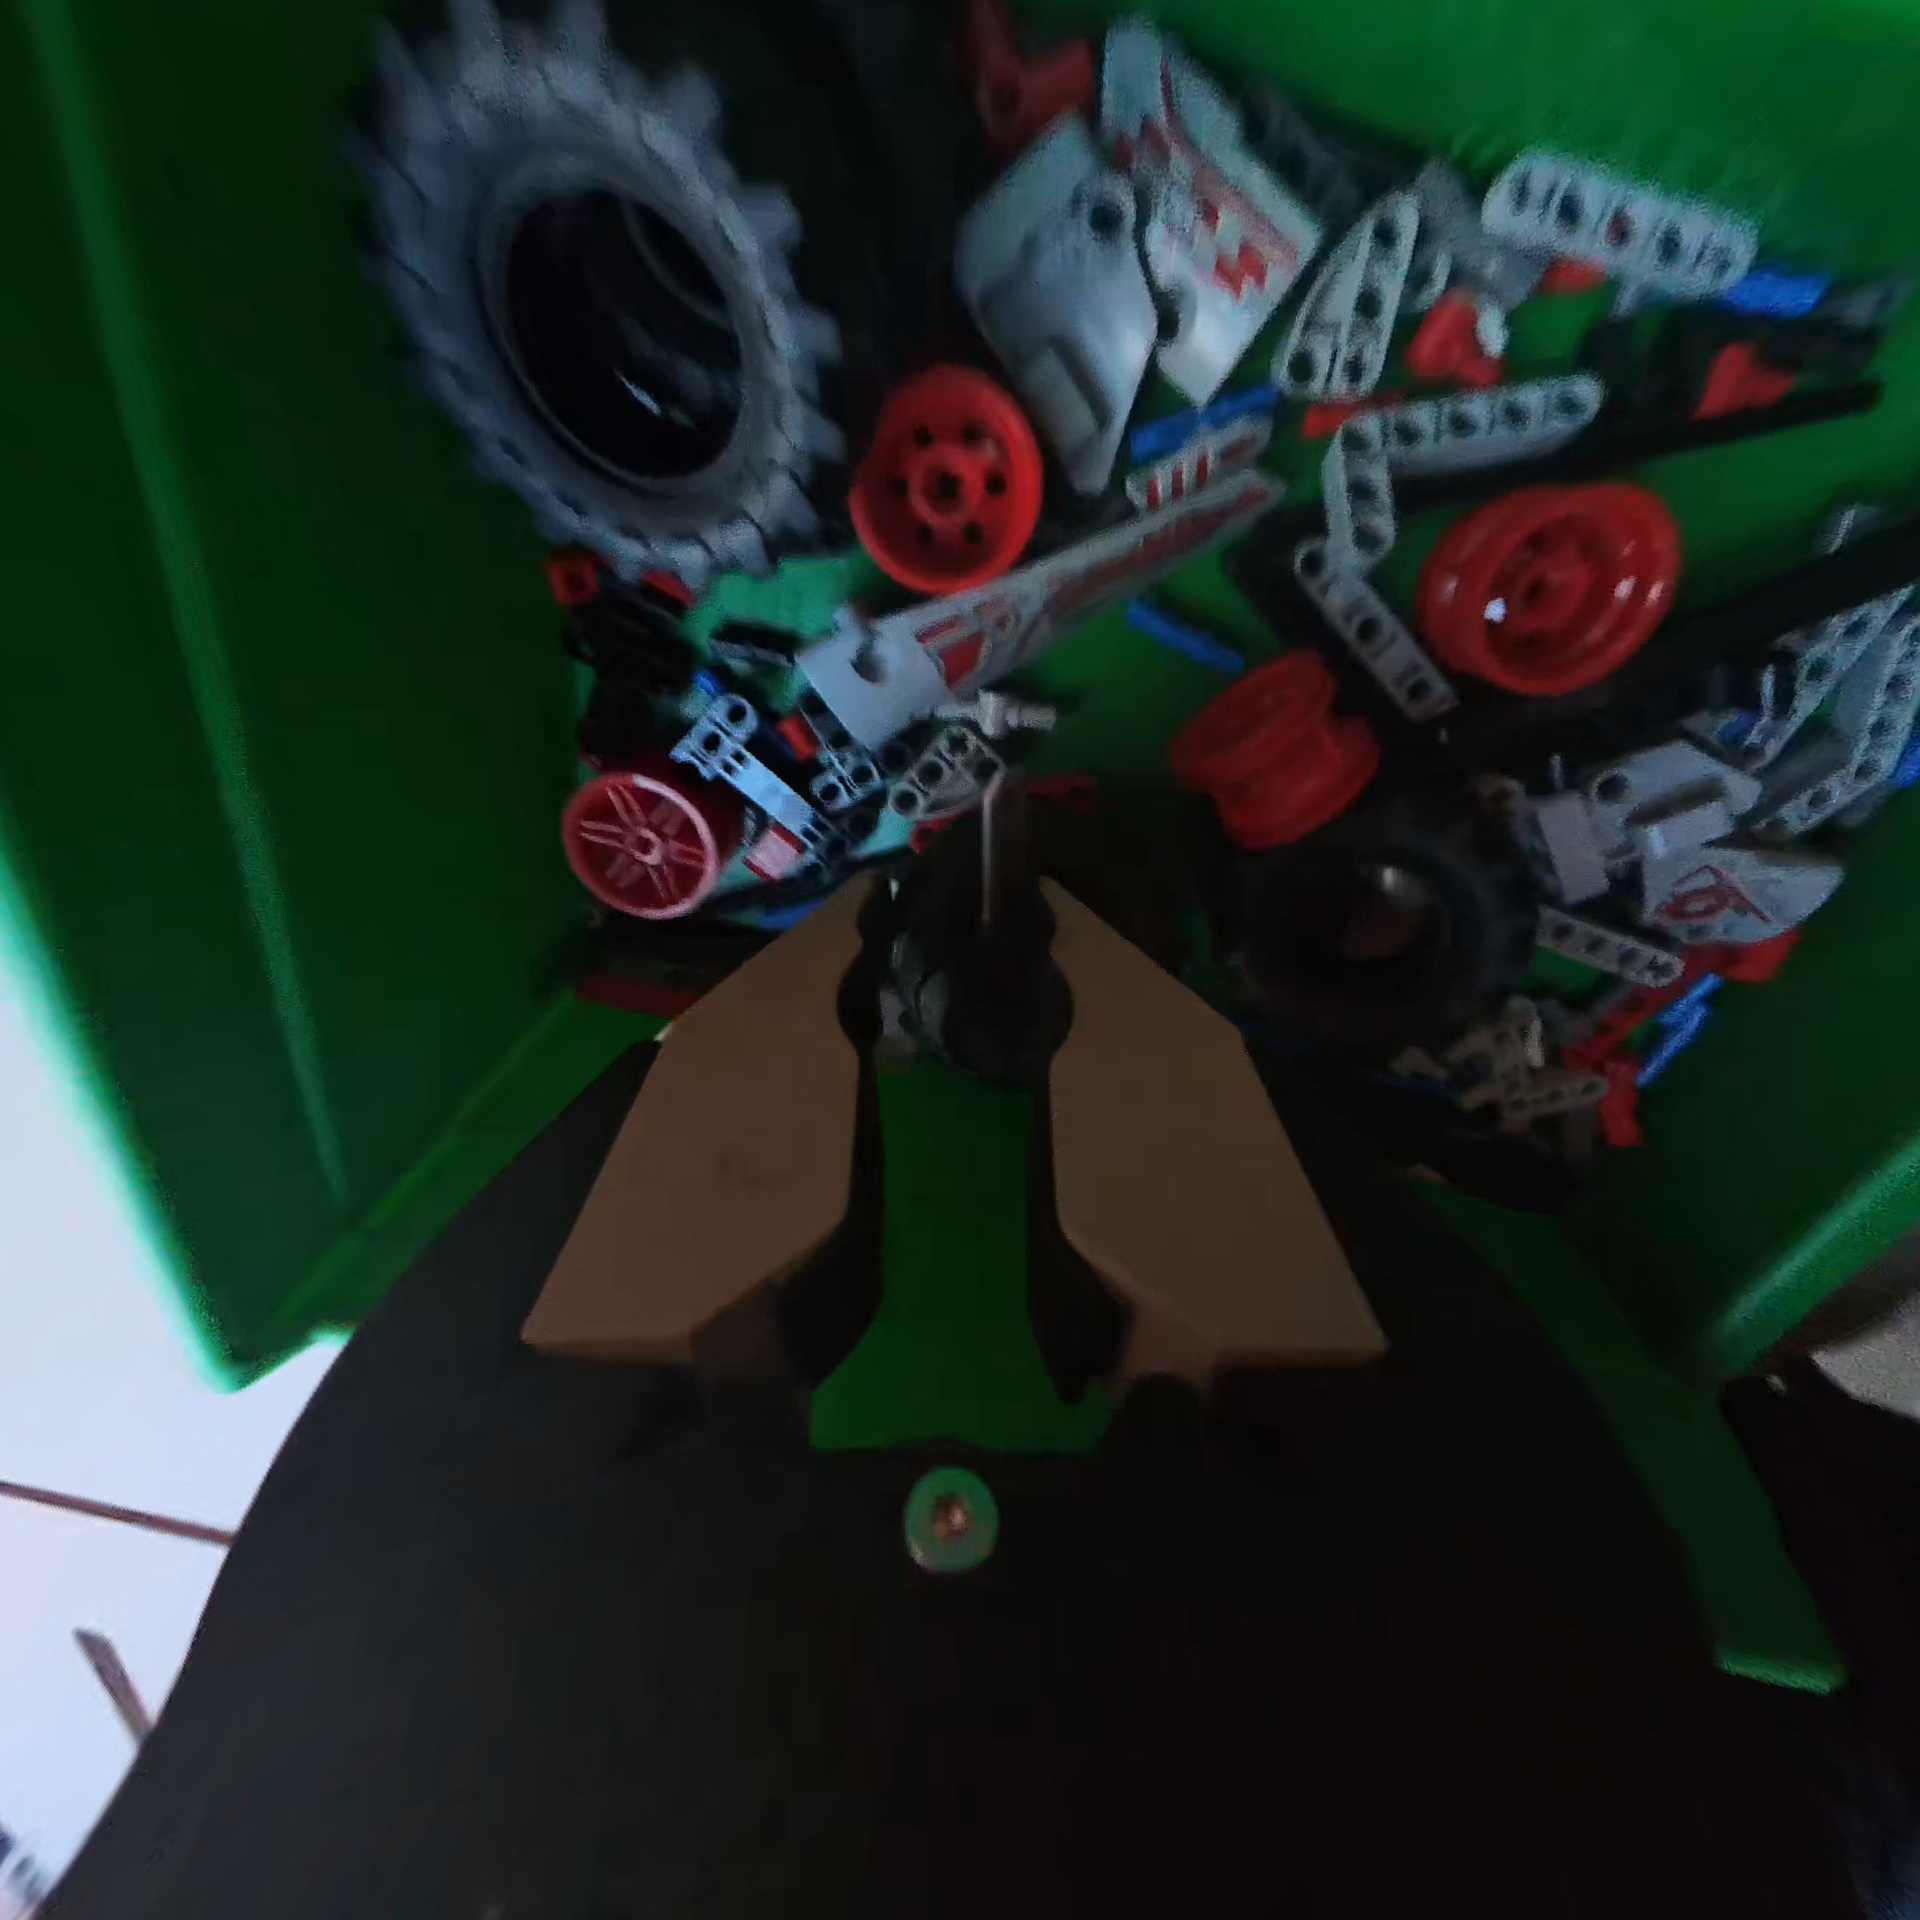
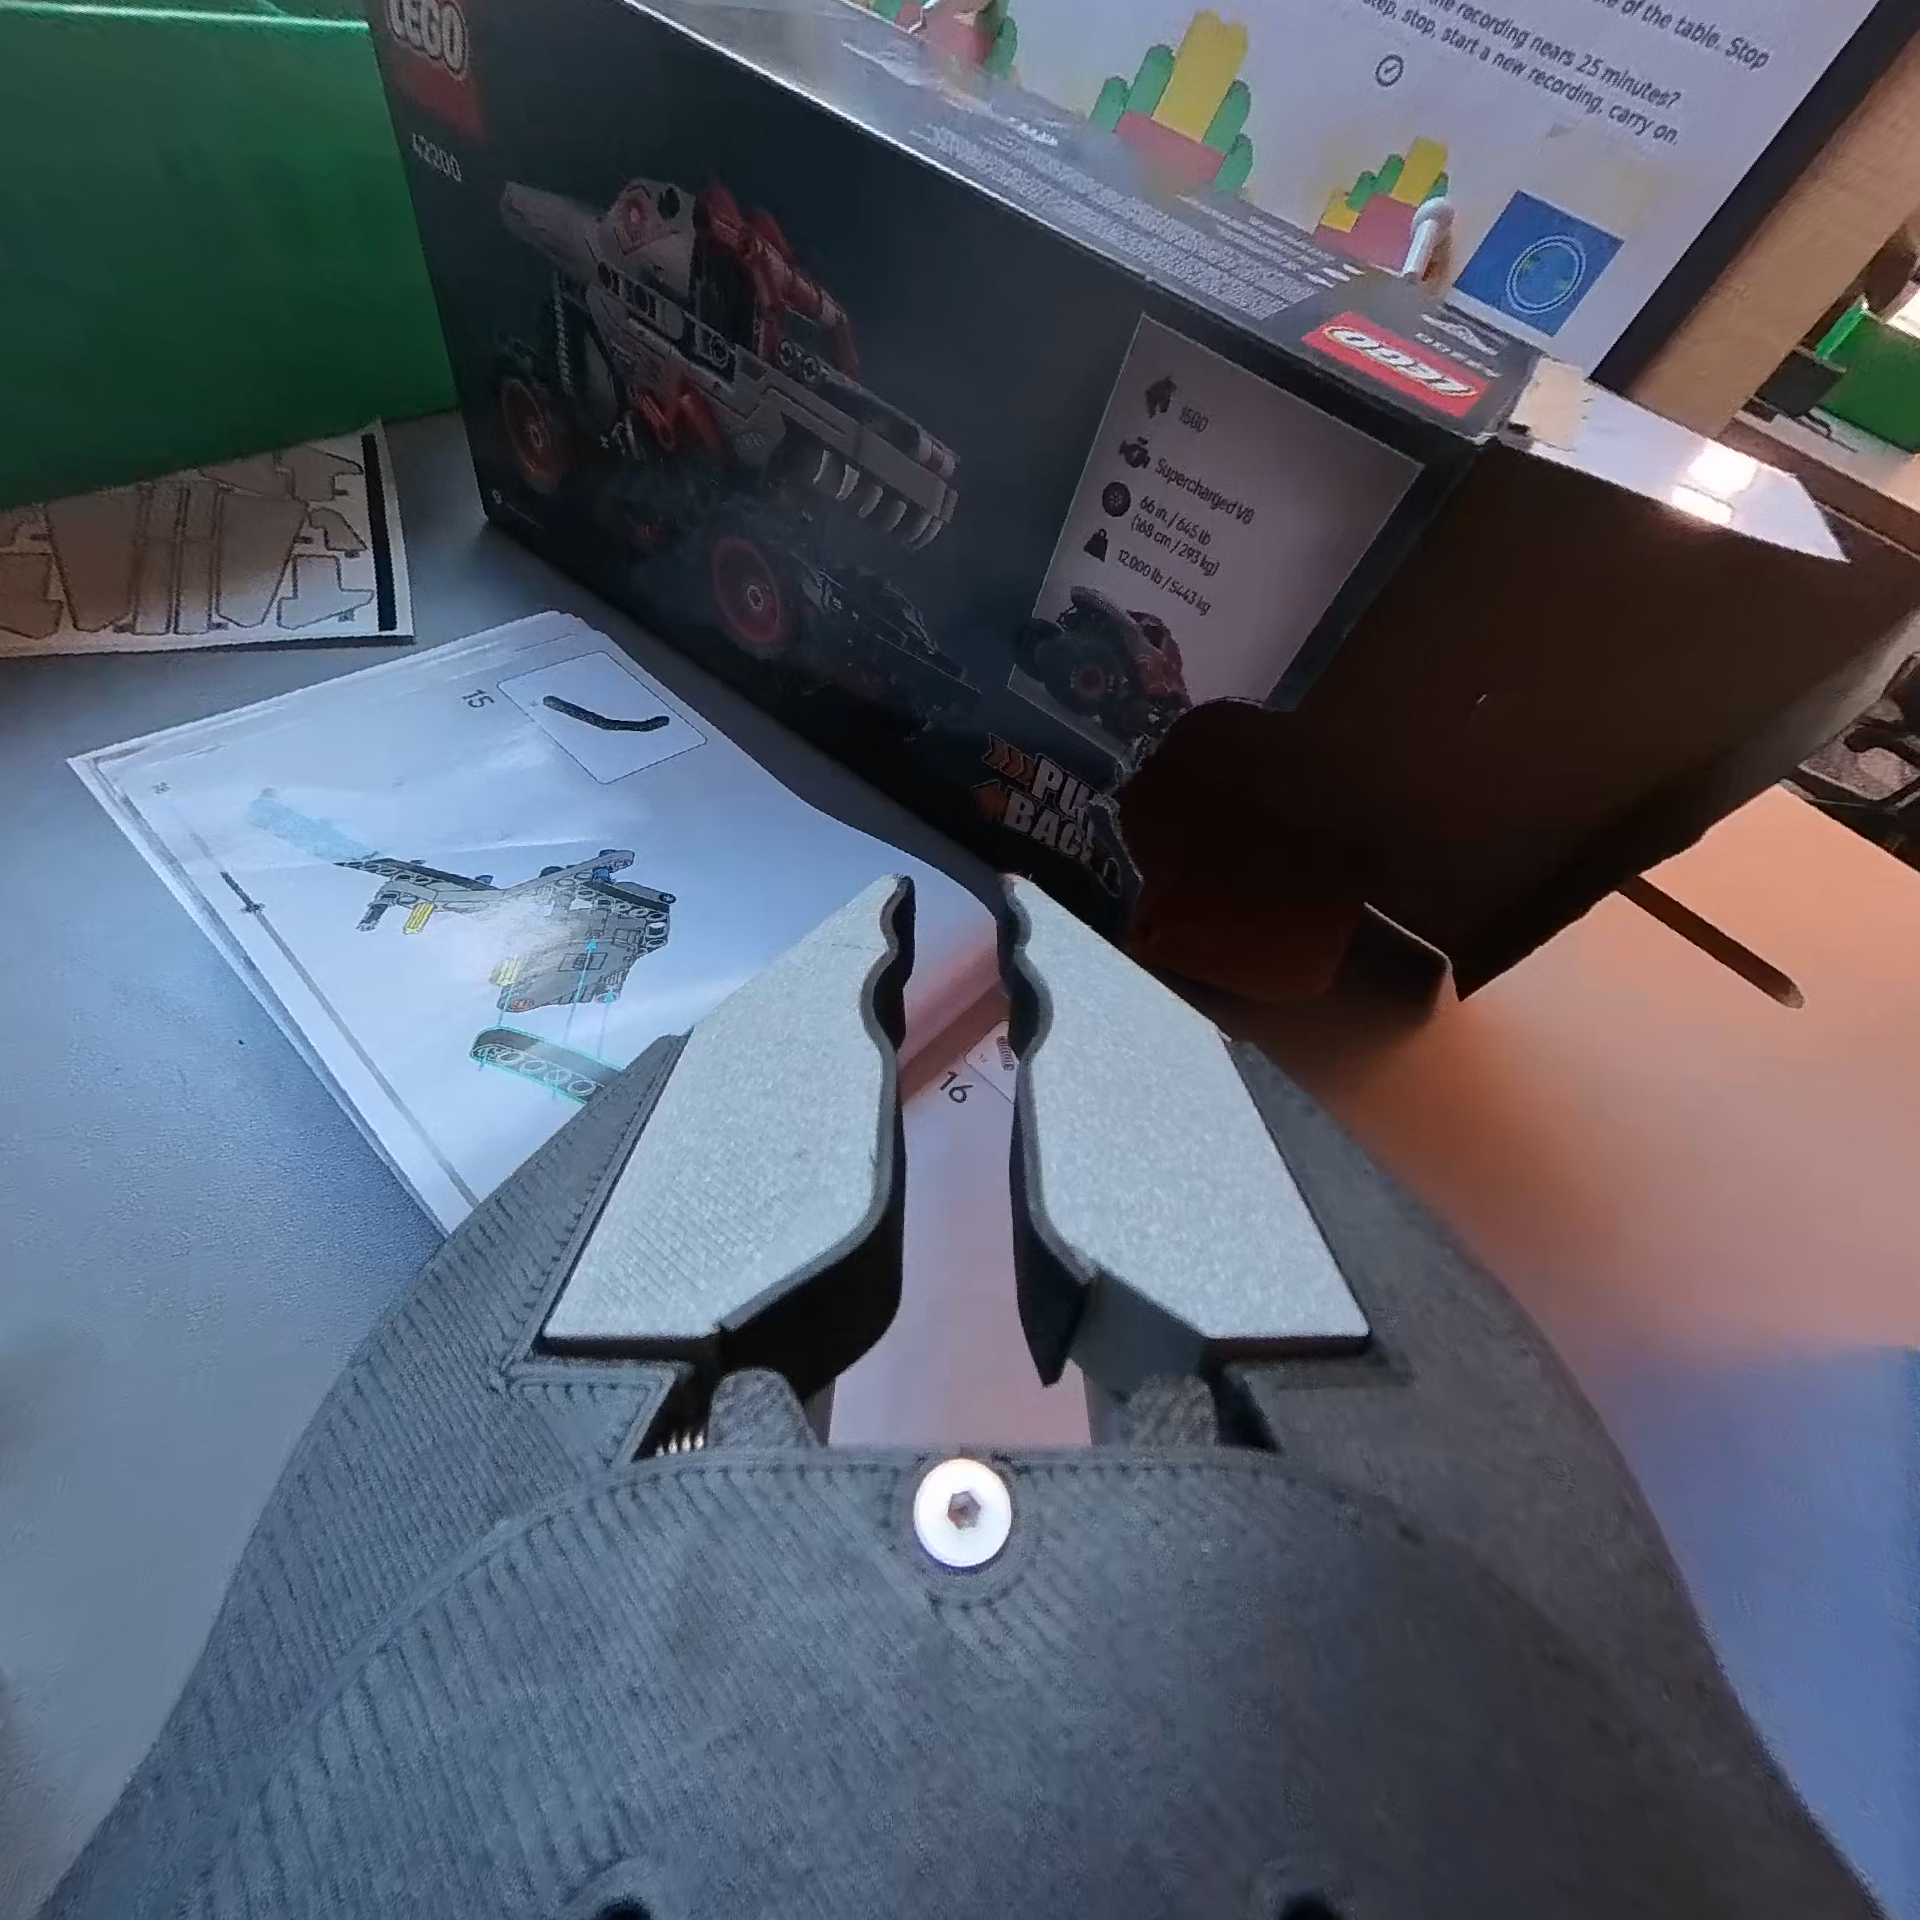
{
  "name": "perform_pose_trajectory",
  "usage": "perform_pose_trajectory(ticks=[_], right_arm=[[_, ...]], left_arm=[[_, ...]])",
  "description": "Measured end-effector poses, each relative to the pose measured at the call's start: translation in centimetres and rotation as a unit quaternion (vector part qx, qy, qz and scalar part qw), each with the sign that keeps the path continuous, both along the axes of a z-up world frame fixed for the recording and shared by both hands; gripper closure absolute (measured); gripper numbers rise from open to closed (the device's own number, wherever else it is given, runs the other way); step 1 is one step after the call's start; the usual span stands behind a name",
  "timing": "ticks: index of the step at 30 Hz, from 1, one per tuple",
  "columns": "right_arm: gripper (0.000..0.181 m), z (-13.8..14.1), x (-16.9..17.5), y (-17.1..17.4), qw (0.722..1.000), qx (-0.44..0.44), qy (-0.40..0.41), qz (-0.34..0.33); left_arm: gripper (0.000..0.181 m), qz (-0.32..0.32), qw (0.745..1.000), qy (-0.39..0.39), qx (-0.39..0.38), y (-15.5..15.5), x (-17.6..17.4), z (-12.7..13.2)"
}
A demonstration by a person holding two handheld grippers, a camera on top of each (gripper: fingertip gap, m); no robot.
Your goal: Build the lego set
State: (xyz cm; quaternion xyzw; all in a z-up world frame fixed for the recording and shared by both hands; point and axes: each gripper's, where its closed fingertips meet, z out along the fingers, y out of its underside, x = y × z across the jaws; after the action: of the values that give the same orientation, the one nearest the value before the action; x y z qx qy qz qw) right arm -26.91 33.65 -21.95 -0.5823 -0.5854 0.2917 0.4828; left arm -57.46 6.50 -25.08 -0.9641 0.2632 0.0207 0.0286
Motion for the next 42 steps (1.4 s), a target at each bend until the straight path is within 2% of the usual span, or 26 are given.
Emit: perform_pose_trajectory(ticks=[1, 6, 8, 13, 18, 31, 35, 38, 42], right_arm=[[0.169, 0.0, 0.0, 0.0, 1.0, -0.001, 0.0, 0.0], [0.169, -0.2, -0.1, 0.0, 1.0, -0.001, -0.005, 0.001], [0.169, -0.4, -0.1, 0.0, 1.0, 0.0, -0.007, 0.001], [0.169, -0.4, -0.2, 0.0, 1.0, 0.0, -0.008, 0.0], [0.17, -0.4, -0.1, 0.0, 1.0, 0.0, -0.008, 0.0], [0.17, -0.4, -0.1, 0.0, 1.0, 0.001, -0.009, 0.001], [0.17, -0.4, -0.1, -0.1, 1.0, 0.002, -0.01, 0.001], [0.17, -0.4, -0.1, -0.1, 1.0, 0.002, -0.009, 0.001], [0.17, -0.5, -0.1, -0.1, 1.0, 0.001, -0.011, 0.001]], left_arm=[[0.159, 0.006, 0.999, -0.001, 0.032, 1.0, -0.1, 0.7], [0.16, 0.042, 0.986, -0.054, 0.149, 3.9, 0.0, 4.9], [0.16, 0.053, 0.983, -0.062, 0.162, 4.2, -0.2, 5.5], [0.162, 0.058, 0.985, -0.039, 0.156, 4.1, -1.0, 5.0], [0.181, 0.057, 0.983, -0.034, 0.171, 4.7, -1.1, 5.3], [0.171, 0.052, 0.984, -0.021, 0.167, 3.8, -1.4, 5.7], [0.176, 0.04, 0.983, -0.014, 0.176, 3.9, -1.1, 6.1], [0.167, 0.014, 0.986, -0.04, 0.16, 3.2, 0.5, 5.9], [0.163, -0.066, 0.99, -0.067, 0.108, 1.6, 3.9, 4.5]])
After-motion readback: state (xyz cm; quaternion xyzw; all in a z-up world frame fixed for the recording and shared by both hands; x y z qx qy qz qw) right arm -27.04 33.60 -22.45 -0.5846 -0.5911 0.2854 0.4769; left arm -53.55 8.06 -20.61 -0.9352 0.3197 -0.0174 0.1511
